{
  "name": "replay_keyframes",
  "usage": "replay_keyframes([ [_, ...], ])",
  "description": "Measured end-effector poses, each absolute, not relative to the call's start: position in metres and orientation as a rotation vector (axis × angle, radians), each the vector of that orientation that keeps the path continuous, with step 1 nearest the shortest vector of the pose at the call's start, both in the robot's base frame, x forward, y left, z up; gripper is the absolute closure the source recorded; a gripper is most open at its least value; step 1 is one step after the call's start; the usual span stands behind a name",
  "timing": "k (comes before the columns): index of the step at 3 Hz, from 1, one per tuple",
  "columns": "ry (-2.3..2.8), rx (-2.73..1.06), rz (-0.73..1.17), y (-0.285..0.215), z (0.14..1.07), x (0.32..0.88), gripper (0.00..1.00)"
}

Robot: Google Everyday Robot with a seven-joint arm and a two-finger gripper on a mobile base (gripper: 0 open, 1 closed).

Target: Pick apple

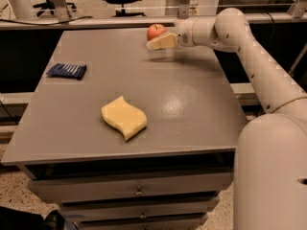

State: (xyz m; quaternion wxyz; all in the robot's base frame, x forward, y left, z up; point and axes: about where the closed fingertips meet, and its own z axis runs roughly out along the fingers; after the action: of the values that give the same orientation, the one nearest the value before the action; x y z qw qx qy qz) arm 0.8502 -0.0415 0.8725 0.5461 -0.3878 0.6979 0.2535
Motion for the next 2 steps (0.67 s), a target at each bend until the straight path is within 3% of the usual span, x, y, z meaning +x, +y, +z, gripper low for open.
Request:
replay_keyframes([
  [1,1.663,-0.952,0.579,-0.0378,0.8647,0.8591,0.00],
  [2,1.674,-0.962,0.567,-0.0386,0.8564,0.8662,0.18],
])
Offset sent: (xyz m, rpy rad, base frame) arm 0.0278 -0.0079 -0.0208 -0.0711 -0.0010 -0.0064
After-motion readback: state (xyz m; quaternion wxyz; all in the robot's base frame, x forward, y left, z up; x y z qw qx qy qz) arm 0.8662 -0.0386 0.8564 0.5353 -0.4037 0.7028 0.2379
